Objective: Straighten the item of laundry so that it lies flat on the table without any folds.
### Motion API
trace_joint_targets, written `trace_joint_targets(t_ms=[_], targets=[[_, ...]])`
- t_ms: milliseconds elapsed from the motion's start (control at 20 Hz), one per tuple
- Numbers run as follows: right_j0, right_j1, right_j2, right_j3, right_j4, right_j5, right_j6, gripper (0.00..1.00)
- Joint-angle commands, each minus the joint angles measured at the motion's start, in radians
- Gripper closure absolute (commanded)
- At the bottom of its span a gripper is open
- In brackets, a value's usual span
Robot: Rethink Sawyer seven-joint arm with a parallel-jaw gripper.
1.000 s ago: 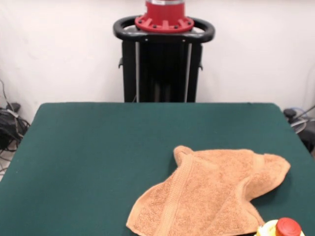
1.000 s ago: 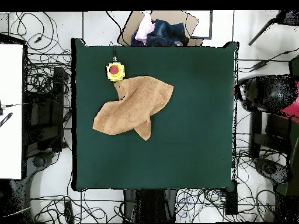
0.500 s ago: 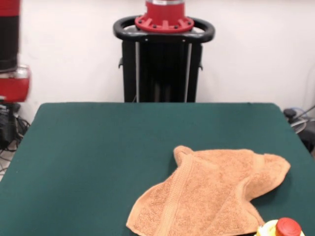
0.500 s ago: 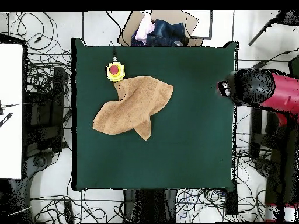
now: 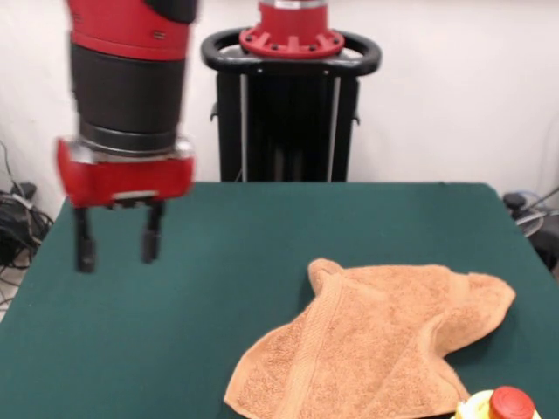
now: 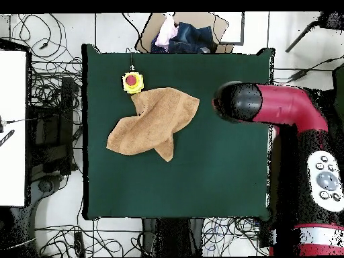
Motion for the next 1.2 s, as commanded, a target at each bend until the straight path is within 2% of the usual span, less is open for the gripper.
trace_joint_targets(t_ms=[50,500,750,1200], targets=[[0.060,-0.018,-0.054,0.205,0.029,-0.085,0.275,0.00],[0.201,-0.027,-0.136,0.270,0.083,-0.149,0.442,0.00],[0.231,-0.035,-0.165,0.318,0.100,-0.206,0.466,0.00],[0.277,0.008,-0.220,0.338,0.085,-0.307,0.509,0.00]])
